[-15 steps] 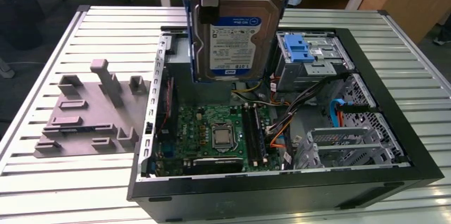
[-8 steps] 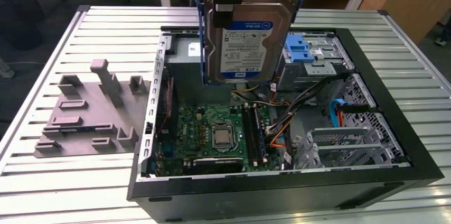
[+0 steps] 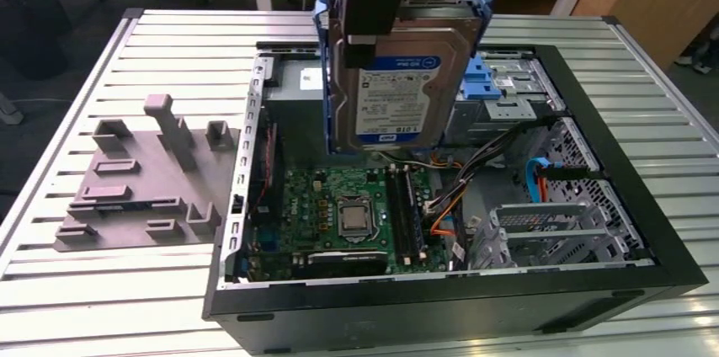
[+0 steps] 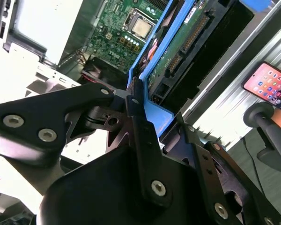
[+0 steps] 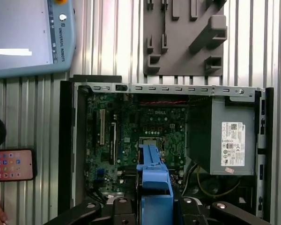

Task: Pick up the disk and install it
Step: 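Insert the disk into the insertion slot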

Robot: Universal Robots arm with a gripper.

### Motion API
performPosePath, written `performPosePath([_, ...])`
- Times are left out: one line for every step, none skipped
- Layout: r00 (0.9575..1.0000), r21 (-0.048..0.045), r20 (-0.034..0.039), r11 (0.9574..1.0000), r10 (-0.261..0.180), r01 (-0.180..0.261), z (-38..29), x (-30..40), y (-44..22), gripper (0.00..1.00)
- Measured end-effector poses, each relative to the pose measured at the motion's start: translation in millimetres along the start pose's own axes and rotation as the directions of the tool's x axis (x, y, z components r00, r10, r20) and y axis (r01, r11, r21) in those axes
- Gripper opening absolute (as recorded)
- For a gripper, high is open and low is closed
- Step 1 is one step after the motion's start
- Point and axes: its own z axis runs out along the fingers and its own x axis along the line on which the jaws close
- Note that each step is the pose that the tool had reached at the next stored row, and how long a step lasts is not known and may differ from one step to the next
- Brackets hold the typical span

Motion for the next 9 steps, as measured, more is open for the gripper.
performPosePath([1.0000,0.0003,0.0001,1.0000,0.001,-0.001,1.1,1.4,-0.2,0.36])
performPosePath([1.0000,0.0005,0.0003,1.0000,0.001,-0.001,1.9,2.2,-1.1,0.36])
performPosePath([1.0000,0.0003,0.0000,1.0000,0.001,-0.001,2.2,2.4,-3.4,0.36])
performPosePath([1.0000,0.0002,-0.0002,1.0000,0.001,-0.001,2.4,2.6,-6.5,0.36])
performPosePath([1.0000,0.0003,0.0000,1.0000,0.001,-0.001,2.8,2.8,-10.1,0.36])
performPosePath([1.0000,0.0003,0.0000,1.0000,0.001,-0.001,3.0,2.9,-13.7,0.36])
performPosePath([1.0000,0.0003,0.0000,1.0000,0.001,-0.001,3.2,3.0,-17.1,0.36])
performPosePath([1.0000,0.0003,-0.0002,1.0000,0.001,-0.001,3.4,3.1,-19.6,0.36])
performPosePath([1.0000,0.0004,-0.0002,1.0000,0.001,-0.001,3.8,3.4,-21.5,0.36])
